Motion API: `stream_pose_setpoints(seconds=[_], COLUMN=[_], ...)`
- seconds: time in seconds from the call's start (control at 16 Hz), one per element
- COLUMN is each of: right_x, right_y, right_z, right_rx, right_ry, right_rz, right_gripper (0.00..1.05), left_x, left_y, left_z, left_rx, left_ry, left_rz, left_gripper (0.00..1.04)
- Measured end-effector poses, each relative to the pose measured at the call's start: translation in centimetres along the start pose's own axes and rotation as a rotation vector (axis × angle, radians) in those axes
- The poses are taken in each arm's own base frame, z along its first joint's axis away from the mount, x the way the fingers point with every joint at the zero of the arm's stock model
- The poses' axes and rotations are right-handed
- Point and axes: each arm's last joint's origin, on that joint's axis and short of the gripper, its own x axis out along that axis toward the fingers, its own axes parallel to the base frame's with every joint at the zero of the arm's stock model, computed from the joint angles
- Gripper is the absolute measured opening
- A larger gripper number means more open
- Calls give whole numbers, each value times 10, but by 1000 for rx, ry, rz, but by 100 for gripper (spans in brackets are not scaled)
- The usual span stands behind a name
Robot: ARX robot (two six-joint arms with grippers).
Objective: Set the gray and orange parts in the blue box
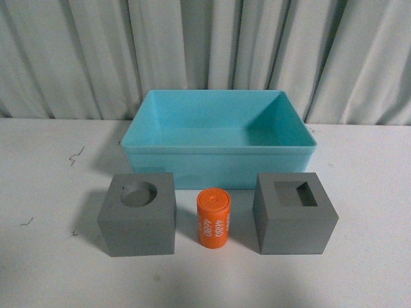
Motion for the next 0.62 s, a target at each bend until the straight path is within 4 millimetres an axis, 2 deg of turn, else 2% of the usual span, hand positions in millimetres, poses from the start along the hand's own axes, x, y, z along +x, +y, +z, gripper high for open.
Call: stream_pose_setpoints(seconds=[0.31, 0.37, 0.44, 0.5, 0.56, 0.62], right_x=[0, 0, 2, 9, 15, 23], right_y=[0, 0, 2, -4, -14, -21], right_z=[0, -2, -2, -2, -7, -10], right_rx=[0, 19, 77, 124, 169, 203], right_ry=[0, 46, 274, 423, 466, 479], right_rz=[0, -25, -168, -312, -395, -381], right_gripper=[98, 98, 98, 98, 98, 98], left_x=[0, 0, 0, 0, 0, 0], left_y=[0, 0, 0, 0, 0, 0], left_z=[0, 0, 0, 0, 0, 0], left_rx=[0, 0, 0, 0, 0, 0], left_ry=[0, 0, 0, -1, 1, 2], left_rz=[0, 0, 3, -3, 4, 2], left_gripper=[98, 98, 98, 98, 98, 98])
